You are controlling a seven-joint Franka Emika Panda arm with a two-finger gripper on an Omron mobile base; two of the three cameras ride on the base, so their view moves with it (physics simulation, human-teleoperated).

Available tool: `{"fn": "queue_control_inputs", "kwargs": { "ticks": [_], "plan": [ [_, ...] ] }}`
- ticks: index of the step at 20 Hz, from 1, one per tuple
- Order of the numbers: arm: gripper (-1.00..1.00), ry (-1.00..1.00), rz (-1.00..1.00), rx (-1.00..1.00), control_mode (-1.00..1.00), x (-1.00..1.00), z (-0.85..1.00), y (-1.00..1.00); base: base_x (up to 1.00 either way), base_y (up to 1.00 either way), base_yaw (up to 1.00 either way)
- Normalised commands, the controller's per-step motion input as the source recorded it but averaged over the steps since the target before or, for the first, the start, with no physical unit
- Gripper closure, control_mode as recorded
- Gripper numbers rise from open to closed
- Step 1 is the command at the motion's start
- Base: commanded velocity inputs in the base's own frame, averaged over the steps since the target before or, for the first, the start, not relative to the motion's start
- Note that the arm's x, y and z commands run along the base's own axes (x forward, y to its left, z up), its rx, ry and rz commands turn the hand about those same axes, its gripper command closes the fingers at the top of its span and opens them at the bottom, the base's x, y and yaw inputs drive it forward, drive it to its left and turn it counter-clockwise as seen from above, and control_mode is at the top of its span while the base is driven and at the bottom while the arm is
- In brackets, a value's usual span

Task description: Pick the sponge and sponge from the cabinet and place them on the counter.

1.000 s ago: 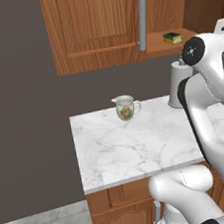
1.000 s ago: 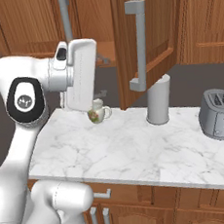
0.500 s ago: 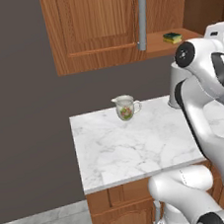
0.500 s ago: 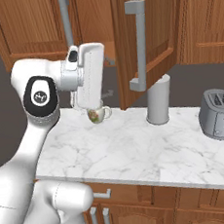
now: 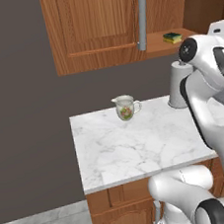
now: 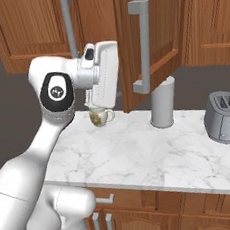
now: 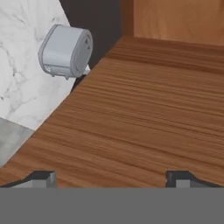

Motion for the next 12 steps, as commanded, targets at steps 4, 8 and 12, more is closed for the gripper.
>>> {"fn": "queue_control_inputs", "kwargs": {
  "ticks": [4,8,12],
  "plan": [
    [-1.00,0.00,-0.10,0.00,-1.00,0.23,0.00,-0.10,0.00,0.00,0.00],
    [-1.00,0.00,-0.13,0.00,-1.00,0.09,0.00,-0.27,0.00,0.00,0.00],
    [-1.00,0.00,-0.12,0.00,-1.00,0.00,0.00,-0.39,0.00,0.00,0.00]
  ]
}}
